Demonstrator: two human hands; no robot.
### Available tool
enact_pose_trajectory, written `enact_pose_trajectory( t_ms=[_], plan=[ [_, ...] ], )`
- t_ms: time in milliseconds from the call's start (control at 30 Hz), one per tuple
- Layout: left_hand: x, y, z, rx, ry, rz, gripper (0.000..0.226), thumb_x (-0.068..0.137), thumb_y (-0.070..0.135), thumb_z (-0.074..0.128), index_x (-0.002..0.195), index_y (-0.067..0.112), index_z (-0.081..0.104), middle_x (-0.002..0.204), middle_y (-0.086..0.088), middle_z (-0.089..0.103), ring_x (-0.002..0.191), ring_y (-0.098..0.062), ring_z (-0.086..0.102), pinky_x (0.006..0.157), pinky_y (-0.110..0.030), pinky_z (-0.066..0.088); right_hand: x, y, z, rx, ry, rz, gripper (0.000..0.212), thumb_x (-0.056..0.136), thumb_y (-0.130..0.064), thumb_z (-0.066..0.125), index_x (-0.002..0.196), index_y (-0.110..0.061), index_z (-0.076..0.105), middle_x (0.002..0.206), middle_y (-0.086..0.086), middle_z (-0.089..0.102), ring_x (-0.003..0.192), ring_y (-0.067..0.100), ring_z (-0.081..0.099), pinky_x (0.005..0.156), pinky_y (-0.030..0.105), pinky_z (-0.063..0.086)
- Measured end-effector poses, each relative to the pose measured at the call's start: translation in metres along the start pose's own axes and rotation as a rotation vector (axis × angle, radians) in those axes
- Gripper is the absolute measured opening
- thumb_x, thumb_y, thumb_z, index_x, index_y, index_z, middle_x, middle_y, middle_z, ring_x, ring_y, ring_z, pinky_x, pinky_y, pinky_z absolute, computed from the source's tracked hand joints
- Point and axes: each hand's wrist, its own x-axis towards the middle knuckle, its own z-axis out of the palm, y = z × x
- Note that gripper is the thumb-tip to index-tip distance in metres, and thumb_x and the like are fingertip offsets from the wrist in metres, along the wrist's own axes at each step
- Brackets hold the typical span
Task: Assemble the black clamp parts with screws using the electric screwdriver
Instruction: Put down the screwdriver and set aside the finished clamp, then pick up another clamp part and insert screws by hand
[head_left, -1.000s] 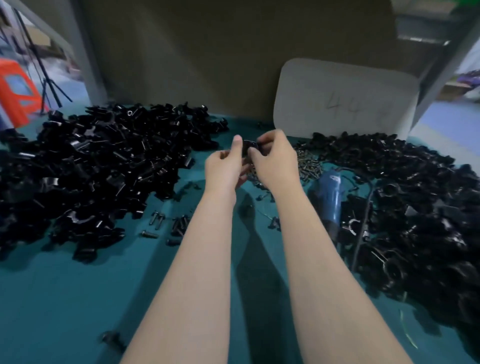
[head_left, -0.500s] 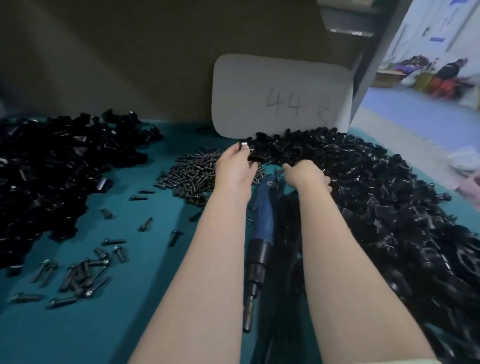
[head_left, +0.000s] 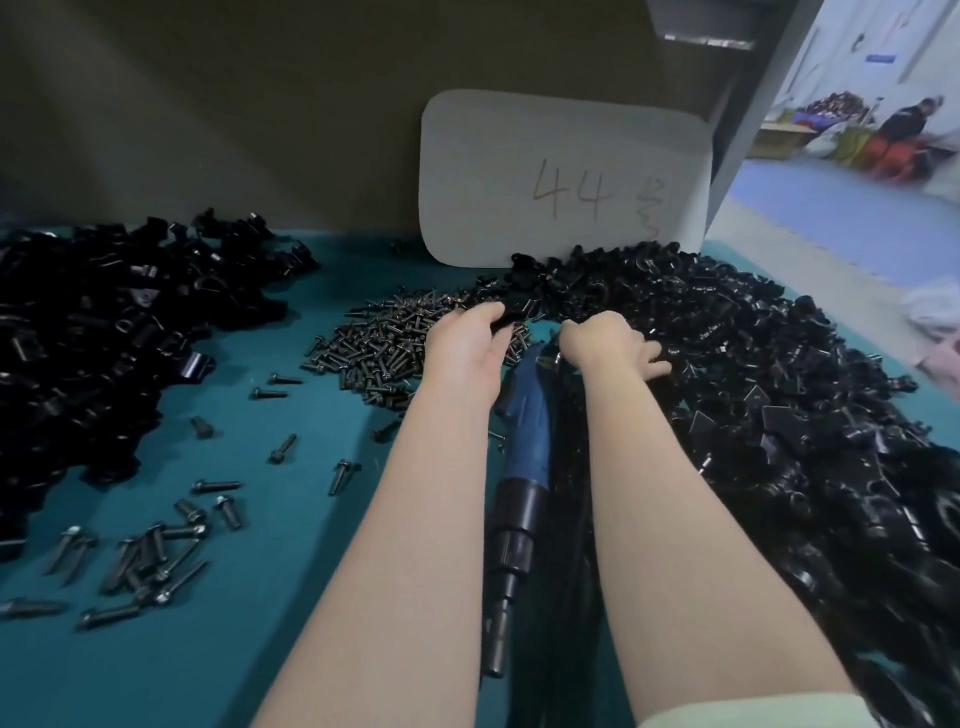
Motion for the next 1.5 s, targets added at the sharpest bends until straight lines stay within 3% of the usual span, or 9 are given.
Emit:
enact_pose_trajectory(
  t_ms=[100, 233, 333, 533, 733, 1100, 1233, 1367, 1500],
  plan=[
    [-0.002, -0.001, 0.0, -0.002, -0.02, 0.002, 0.017, 0.096, -0.007, 0.048, 0.097, 0.009, 0.055, 0.112, -0.014, 0.058, 0.09, -0.016, 0.057, 0.1, -0.031, 0.047, -0.004, -0.001, -0.003, 0.095, 0.08, 0.001, 0.038, 0.094, -0.039, 0.046, 0.119, -0.013, 0.059, 0.144, 0.019, 0.037, 0.135, 0.035, 0.024, 0.112, 0.051, 0.014],
    [-0.006, 0.003, -0.004, -0.018, -0.014, -0.058, 0.022, 0.101, -0.001, 0.039, 0.118, 0.006, 0.051, 0.115, -0.016, 0.053, 0.105, -0.028, 0.055, 0.089, -0.037, 0.048, -0.015, -0.004, -0.017, 0.199, 0.243, -0.032, 0.043, 0.096, -0.036, 0.044, 0.127, -0.006, 0.049, 0.144, 0.02, 0.033, 0.135, 0.034, 0.025, 0.111, 0.048, 0.019],
    [-0.019, 0.01, -0.01, -0.021, -0.03, -0.124, 0.021, 0.1, 0.003, 0.031, 0.095, 0.0, 0.051, 0.094, -0.015, 0.059, 0.081, -0.023, 0.062, 0.07, -0.036, 0.049, -0.029, -0.008, -0.034, 0.531, 0.307, -0.174, 0.037, 0.096, -0.029, 0.05, 0.124, -0.005, 0.045, 0.133, 0.016, 0.043, 0.116, 0.026, 0.046, 0.096, 0.027, 0.036],
    [-0.055, 0.022, -0.033, -0.085, -0.114, -0.084, 0.024, 0.1, 0.017, 0.041, 0.077, 0.01, 0.045, 0.056, 0.001, 0.04, 0.047, -0.008, 0.036, 0.042, -0.017, 0.029, -0.091, -0.007, -0.041, 1.358, -0.303, -0.229, 0.024, 0.092, 0.001, 0.057, 0.113, 0.001, 0.046, 0.09, 0.014, 0.057, 0.067, 0.015, 0.061, 0.067, 0.024, 0.055],
    [-0.084, 0.027, -0.075, -0.085, -0.082, 0.003, 0.012, 0.095, 0.015, 0.059, 0.097, 0.005, 0.052, 0.06, -0.003, 0.054, 0.042, -0.007, 0.052, 0.038, -0.015, 0.04, -0.14, 0.004, -0.018, 1.395, -0.621, -0.264, 0.022, 0.096, 0.004, 0.045, 0.106, -0.009, 0.06, 0.081, 0.006, 0.061, 0.066, 0.013, 0.058, 0.065, 0.021, 0.05],
    [-0.083, 0.029, -0.104, -0.147, -0.073, 0.059, 0.007, 0.093, 0.01, 0.06, 0.094, 0.004, 0.062, 0.084, -0.007, 0.063, 0.05, -0.004, 0.059, 0.049, -0.013, 0.05, -0.161, -0.012, 0.015, 1.265, -0.638, -0.338, 0.02, 0.096, 0.002, 0.046, 0.105, -0.009, 0.06, 0.105, 0.013, 0.06, 0.079, 0.018, 0.058, 0.066, 0.022, 0.05],
    [-0.08, 0.027, -0.103, -0.138, -0.089, 0.099, 0.023, 0.09, 0.004, 0.063, 0.113, 0.001, 0.057, 0.093, -0.01, 0.06, 0.068, -0.008, 0.059, 0.058, -0.014, 0.053, -0.16, -0.012, 0.018, 1.313, -0.587, -0.286, 0.02, 0.095, 0.003, 0.048, 0.108, -0.008, 0.059, 0.102, 0.012, 0.06, 0.076, 0.017, 0.058, 0.066, 0.022, 0.052],
    [-0.078, 0.021, -0.098, 0.007, -0.072, 0.248, 0.013, 0.093, 0.003, 0.059, 0.105, 0.005, 0.057, 0.093, -0.007, 0.064, 0.076, -0.009, 0.065, 0.071, -0.018, 0.055, -0.158, -0.01, 0.019, 1.426, -0.562, -0.23, 0.02, 0.095, 0.005, 0.048, 0.11, -0.006, 0.056, 0.096, 0.011, 0.062, 0.075, 0.017, 0.061, 0.067, 0.022, 0.055],
    [-0.075, 0.017, -0.096, 0.261, 0.135, 0.428, 0.022, 0.098, 0.019, 0.054, 0.12, 0.021, 0.051, 0.126, -0.011, 0.061, 0.115, -0.025, 0.06, 0.101, -0.037, 0.048, -0.156, -0.006, 0.021, 1.421, -0.642, -0.222, 0.029, 0.094, 0.004, 0.051, 0.121, -0.005, 0.05, 0.096, 0.011, 0.062, 0.08, 0.017, 0.062, 0.086, 0.031, 0.052]
  ],
)
